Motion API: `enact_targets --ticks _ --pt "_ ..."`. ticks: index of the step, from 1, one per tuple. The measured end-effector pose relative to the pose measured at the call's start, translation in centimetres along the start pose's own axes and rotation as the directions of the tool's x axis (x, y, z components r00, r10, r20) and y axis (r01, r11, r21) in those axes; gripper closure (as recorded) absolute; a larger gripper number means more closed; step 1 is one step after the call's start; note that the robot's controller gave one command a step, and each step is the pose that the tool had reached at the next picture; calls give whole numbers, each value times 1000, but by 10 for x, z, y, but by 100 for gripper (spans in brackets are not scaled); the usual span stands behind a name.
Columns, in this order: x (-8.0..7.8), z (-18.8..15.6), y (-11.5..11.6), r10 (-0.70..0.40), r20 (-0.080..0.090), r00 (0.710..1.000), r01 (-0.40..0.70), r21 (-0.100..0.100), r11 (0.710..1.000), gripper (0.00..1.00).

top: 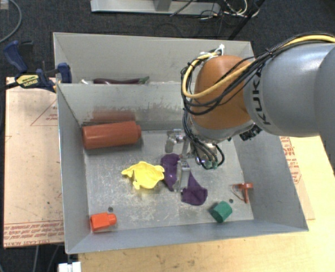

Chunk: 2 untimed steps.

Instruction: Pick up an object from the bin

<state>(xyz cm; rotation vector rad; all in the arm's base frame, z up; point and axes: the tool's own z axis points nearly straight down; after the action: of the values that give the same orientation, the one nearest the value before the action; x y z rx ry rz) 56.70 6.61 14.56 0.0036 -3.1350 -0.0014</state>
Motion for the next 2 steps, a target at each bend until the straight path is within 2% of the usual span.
enact_targets --ticks 1,2 --pt "-2 -4 0 1 7 1000 -1 0 1000 0" --pt "1 76 16 112 1 994 -112 -2 994 100"
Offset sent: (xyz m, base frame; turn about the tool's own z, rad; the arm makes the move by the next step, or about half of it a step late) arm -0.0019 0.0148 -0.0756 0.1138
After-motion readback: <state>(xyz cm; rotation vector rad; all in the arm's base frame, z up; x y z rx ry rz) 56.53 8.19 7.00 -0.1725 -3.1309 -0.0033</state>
